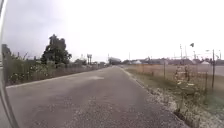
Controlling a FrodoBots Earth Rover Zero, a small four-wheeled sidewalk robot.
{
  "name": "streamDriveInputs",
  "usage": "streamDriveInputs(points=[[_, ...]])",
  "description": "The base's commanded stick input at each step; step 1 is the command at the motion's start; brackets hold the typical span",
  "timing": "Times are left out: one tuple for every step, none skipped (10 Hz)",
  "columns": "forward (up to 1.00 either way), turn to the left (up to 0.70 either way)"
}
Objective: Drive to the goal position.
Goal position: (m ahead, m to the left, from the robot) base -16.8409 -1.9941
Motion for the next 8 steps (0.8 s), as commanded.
streamDriveInputs(points=[[0.08, 0.00], [0.08, 0.00], [0.08, 0.00], [0.08, 0.00], [0.08, 0.00], [0.07, 0.00], [0.08, 0.00], [0.08, 0.00]])
